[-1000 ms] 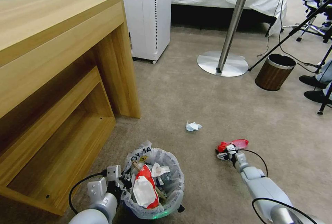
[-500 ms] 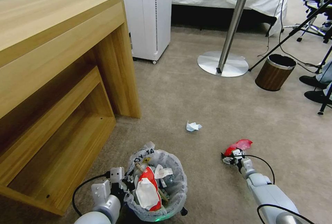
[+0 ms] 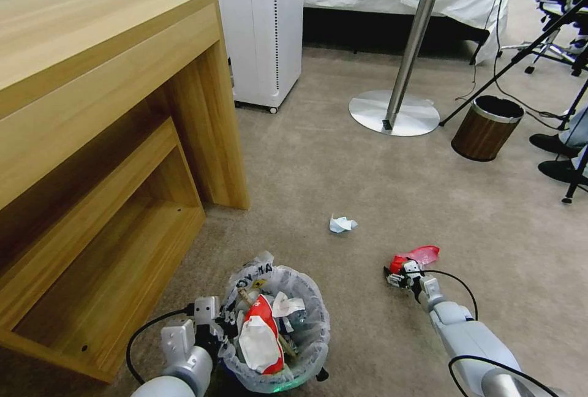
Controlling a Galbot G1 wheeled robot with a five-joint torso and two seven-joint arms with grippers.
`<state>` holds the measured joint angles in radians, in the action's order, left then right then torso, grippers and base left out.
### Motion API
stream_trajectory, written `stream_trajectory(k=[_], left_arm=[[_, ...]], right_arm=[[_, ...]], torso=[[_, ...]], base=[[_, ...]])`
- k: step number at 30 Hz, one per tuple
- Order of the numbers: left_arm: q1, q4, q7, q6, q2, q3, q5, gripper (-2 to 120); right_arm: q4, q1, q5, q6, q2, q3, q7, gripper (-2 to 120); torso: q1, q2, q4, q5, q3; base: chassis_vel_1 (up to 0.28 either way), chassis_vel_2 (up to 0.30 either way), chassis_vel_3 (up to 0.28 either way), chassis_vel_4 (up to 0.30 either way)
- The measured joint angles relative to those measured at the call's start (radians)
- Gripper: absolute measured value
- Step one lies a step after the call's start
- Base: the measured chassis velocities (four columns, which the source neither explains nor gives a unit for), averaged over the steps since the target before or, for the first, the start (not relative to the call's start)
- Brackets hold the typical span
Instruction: Pick up the trash bin and place the garbage on the floor into it.
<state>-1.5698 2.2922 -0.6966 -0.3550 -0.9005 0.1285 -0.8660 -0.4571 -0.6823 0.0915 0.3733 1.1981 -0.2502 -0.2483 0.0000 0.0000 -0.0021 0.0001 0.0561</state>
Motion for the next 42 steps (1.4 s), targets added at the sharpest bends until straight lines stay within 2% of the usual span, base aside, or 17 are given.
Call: stream_trajectory(k=[4,8,10,11,14,15,17,26,31,34,37,38,41,42], left_arm=[[0.008,-0.007,0.0,0.006,0.008,-0.005,0.0,0],[0.014,-0.012,0.0,0.008,0.01,-0.009,0.0,0],[0.02,-0.014,-0.002,0.01,0.014,-0.011,-0.002,0],[0.02,-0.014,-0.002,0.01,0.014,-0.011,-0.002,0],[0.026,-0.015,-0.003,0.014,0.027,-0.01,-0.01,0],[0.026,-0.015,-0.003,0.014,0.027,-0.01,-0.01,0],[0.032,-0.017,-0.007,0.017,0.032,-0.01,-0.019,0],[0.037,-0.023,-0.009,0.017,0.033,-0.013,-0.024,0],[0.039,-0.023,-0.013,0.019,0.036,-0.006,-0.032,0],[0.039,-0.024,-0.016,0.019,0.036,-0.005,-0.04,0],[0.05,-0.024,-0.025,0.019,0.043,0.007,-0.067,0],[0.05,-0.024,-0.025,0.019,0.043,0.007,-0.067,0],[0.073,-0.021,-0.038,0.019,0.059,0.009,-0.107,0],[0.073,-0.021,-0.038,0.019,0.059,0.009,-0.107,0]], right_arm=[[0.001,0.013,0.014,0.003,-0.007,0.015,-0.004,47],[0.001,0.02,0.021,0.004,-0.008,0.023,-0.011,38],[0.002,0.027,0.025,0.004,-0.004,0.029,-0.015,26],[0.002,0.027,0.025,0.004,-0.004,0.029,-0.015,26],[0.003,0.035,0.03,0.007,0.003,0.04,-0.018,11],[0.003,0.035,0.03,0.007,0.003,0.04,-0.018,11],[0.005,0.042,0.034,0.007,0.005,0.047,-0.021,2],[0.005,0.049,0.05,0.007,0.005,0.055,-0.024,0],[-0.042,0.043,0.114,0.015,-0.012,0.04,-0.063,0],[-0.1,0.033,0.191,0.017,-0.046,0.034,-0.093,0],[-0.264,0.003,0.351,0.01,-0.118,0.044,-0.134,0],[-0.264,0.003,0.351,0.01,-0.118,0.044,-0.134,0],[-0.424,-0.005,0.496,0.032,-0.169,0.057,-0.217,0],[-0.424,-0.005,0.496,0.032,-0.169,0.057,-0.217,0]], torso=[[0.0,0.0,0.0,-0.0001,0.0],[0.0,0.0,0.0,-0.0002,0.0],[0.0,0.0,-0.0001,-0.0003,0.0],[0.0,0.0,-0.0001,-0.0003,0.0],[0.0,0.0,0.0001,-0.0001,0.0],[0.0,0.0,0.0001,-0.0001,0.0],[0.0,0.0,0.0,-0.0001,0.0],[0.0,0.0,0.0,-0.0002,0.0],[0.0,0.0,0.0,0.0,0.0],[0.0,0.0,0.0001,0.0002,0.0],[0.0,0.0,-0.0003,-0.0004,0.0],[0.0,0.0,-0.0003,-0.0004,0.0],[0.0,0.0,0.0,0.0,0.0],[0.0,0.0,0.0,0.0,0.0]], base=[[0.0,0.0,0.0,0.0],[0.0,0.0,0.0,0.0],[0.0,0.0,0.0,0.0],[0.0,0.0,0.0,0.0],[0.0,0.0,0.0,0.0],[0.0,0.0,0.0,0.0],[0.0,0.0,0.0,0.0],[0.0,0.0,0.0,0.0],[0.0,0.0,0.0,0.0],[0.0,0.0,0.0,0.0],[0.0,0.0,0.0,0.0],[0.0,0.0,0.0,0.0],[0.0,0.0,0.0,0.0],[0.0,0.0,0.0,0.0]])
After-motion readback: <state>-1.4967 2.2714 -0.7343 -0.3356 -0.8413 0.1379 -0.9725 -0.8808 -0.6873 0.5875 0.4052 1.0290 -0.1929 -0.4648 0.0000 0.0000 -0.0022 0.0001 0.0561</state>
